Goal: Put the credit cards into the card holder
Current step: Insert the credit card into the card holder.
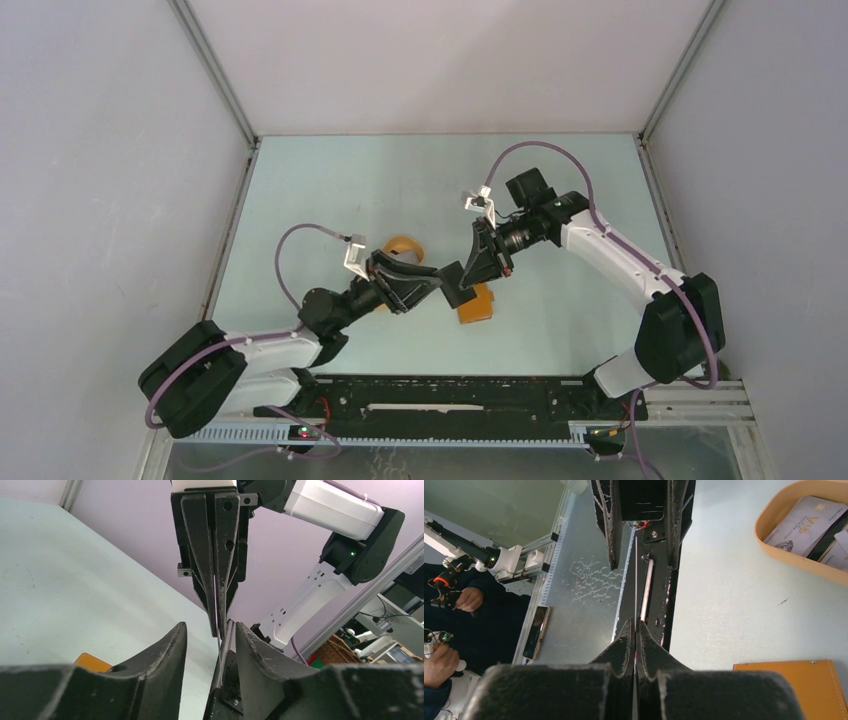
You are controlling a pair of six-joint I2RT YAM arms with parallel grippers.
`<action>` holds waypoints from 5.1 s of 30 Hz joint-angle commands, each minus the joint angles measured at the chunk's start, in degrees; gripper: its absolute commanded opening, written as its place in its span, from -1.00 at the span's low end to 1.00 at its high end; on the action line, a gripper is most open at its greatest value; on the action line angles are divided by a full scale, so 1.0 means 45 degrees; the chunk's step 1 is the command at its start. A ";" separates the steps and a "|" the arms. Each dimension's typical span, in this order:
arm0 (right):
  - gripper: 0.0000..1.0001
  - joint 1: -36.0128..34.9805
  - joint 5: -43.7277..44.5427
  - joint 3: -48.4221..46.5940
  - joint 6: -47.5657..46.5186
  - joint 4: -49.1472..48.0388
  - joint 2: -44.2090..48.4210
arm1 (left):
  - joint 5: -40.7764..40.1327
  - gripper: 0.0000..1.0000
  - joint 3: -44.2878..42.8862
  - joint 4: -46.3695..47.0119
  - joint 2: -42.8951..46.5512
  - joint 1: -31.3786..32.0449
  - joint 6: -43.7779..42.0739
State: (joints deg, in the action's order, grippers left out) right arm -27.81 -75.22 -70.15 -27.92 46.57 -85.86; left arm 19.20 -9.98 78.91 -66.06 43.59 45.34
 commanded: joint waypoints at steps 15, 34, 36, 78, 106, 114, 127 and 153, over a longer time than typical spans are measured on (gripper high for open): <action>-0.77 -0.0101 0.0649 0.0003 -0.0034 -0.0323 -0.0379 | 0.0976 -1.00 -0.1017 0.0842 -0.0931 0.0001 0.0391; -0.97 0.0896 1.0926 0.0120 -0.0168 -0.0801 -0.1521 | 0.0589 -1.00 0.0885 -0.4961 0.3087 -0.0685 -0.2211; -1.00 0.1138 1.1189 -0.0219 0.0318 -0.0587 -0.2385 | 0.0428 -1.00 0.1058 -0.5370 0.3563 -0.0684 -0.2341; -0.96 -0.0584 0.4979 -0.0925 0.3634 -0.1078 -0.4817 | 0.0626 -1.00 0.0644 -0.5491 0.3840 -0.0040 -0.1834; -0.80 -0.1114 0.5379 -0.1345 0.4473 -0.1529 -0.5846 | -0.1237 -1.00 -0.0327 -0.2491 -0.3954 -0.0027 -0.1081; -0.79 -0.0729 0.6266 -0.1481 0.3074 -0.0791 -0.4551 | -0.1404 -1.00 0.0126 -0.2093 -0.4211 -0.0521 -0.0788; -0.60 0.0098 0.9630 -0.1307 0.2779 -0.0583 -0.4339 | -0.1137 -1.00 0.0520 -0.1291 -0.4449 -0.0862 -0.0489; -0.32 0.0090 0.7241 -0.1551 0.2837 -0.0019 -0.5366 | -0.0733 -1.00 0.0718 -0.0304 -0.4853 -0.1062 -0.0101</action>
State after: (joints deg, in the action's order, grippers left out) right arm -27.16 -38.39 -74.91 -14.24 45.60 -110.93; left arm 15.25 -7.88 74.26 -87.39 39.33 44.58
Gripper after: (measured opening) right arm 0.354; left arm 0.008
